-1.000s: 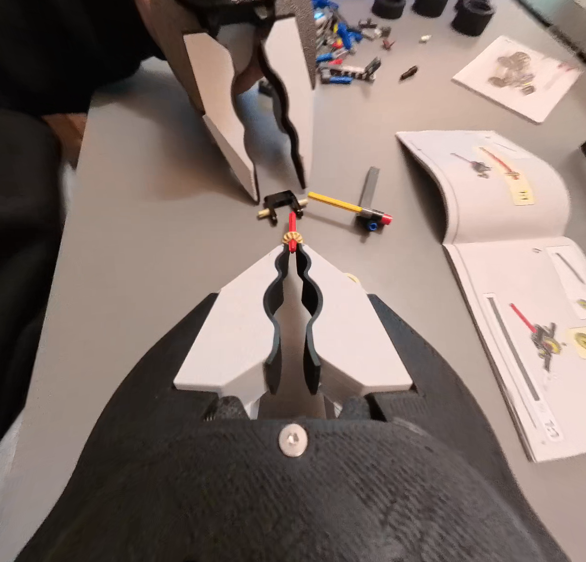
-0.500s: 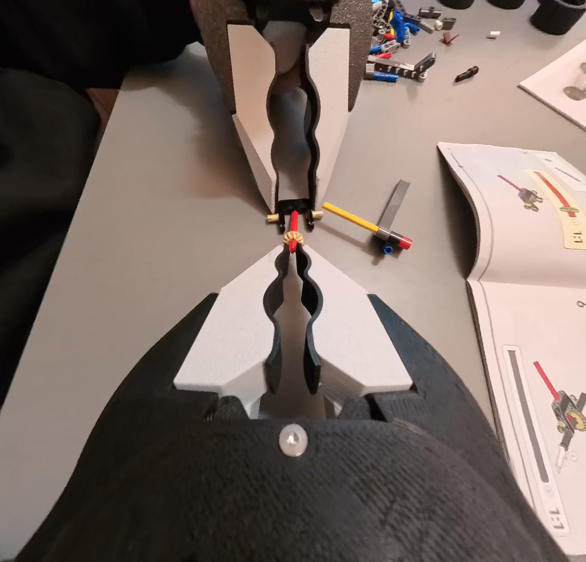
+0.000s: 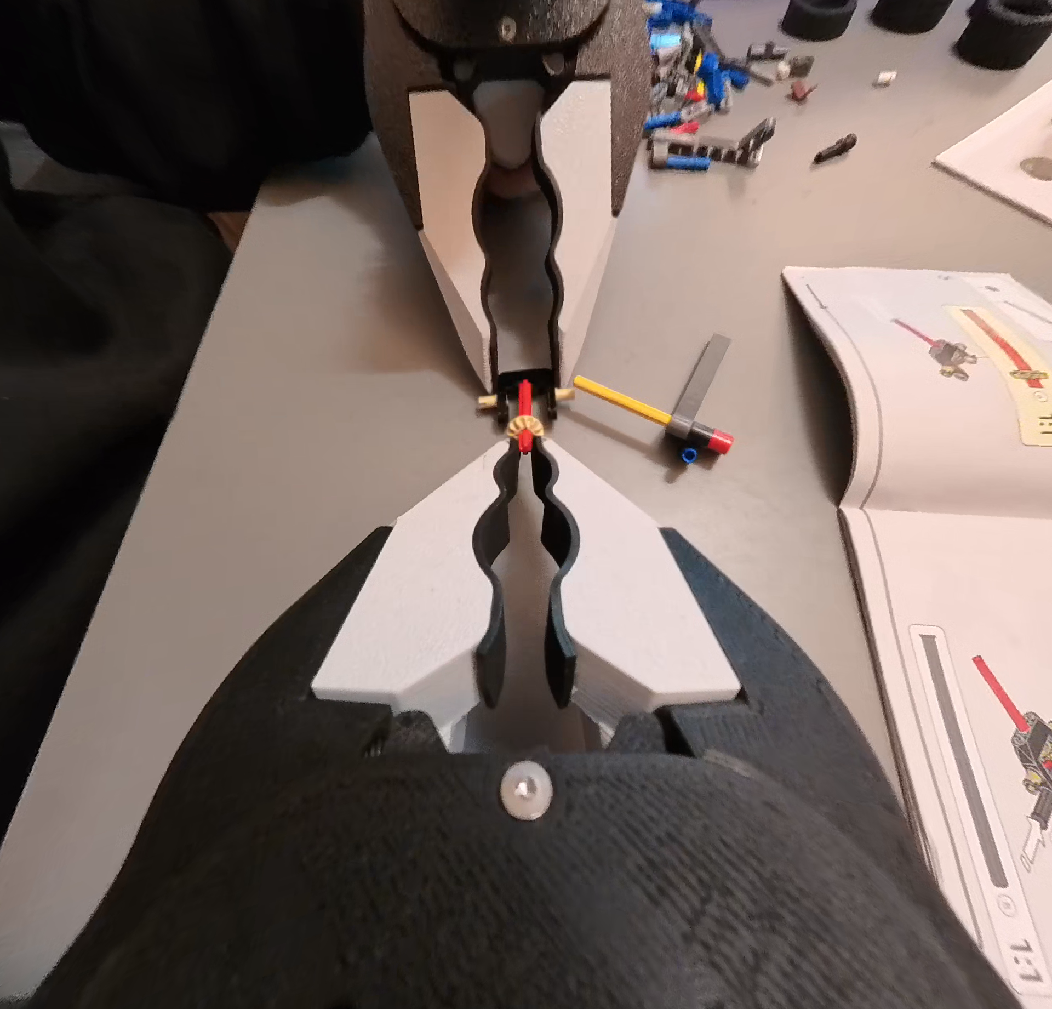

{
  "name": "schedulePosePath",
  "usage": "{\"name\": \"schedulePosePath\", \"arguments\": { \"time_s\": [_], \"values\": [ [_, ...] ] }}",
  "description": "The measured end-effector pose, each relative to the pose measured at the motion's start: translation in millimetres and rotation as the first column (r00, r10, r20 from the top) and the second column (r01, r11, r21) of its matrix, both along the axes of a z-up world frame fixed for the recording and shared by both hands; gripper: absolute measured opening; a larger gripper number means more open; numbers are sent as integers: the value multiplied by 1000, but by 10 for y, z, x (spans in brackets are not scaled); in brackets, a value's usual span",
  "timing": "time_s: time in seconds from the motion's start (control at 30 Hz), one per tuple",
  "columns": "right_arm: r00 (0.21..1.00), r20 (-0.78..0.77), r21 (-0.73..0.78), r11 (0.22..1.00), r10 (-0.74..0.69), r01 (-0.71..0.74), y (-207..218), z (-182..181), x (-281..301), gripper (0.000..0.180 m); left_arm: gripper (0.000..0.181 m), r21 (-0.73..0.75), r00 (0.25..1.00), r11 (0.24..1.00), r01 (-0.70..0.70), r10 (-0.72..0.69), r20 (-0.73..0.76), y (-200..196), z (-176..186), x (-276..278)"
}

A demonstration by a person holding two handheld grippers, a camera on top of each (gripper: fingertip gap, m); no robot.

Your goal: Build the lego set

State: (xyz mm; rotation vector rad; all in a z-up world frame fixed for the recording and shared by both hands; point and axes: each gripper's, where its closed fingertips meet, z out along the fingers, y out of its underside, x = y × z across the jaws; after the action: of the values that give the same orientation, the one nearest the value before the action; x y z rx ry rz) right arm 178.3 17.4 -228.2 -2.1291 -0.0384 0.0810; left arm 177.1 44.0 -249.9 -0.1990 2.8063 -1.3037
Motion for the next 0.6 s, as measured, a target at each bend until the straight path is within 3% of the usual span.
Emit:
{"name": "schedulePosePath", "arguments": {
  "time_s": [0.03,0.17,0.6],
  "values": [
    [1000,-7,41,999,3,-2,3,65,-1,3,22,-42,1000,999,2,-2,8,-12,66,5],
    [1000,-10,97,995,-1,2,10,154,2,3,22,-172,1000,985,17,-13,19,-28,263,17],
    [1000,15,91,996,-3,1,7,145,-9,3,22,-209,996,976,57,-40,86,22,336,3]
  ]
}}
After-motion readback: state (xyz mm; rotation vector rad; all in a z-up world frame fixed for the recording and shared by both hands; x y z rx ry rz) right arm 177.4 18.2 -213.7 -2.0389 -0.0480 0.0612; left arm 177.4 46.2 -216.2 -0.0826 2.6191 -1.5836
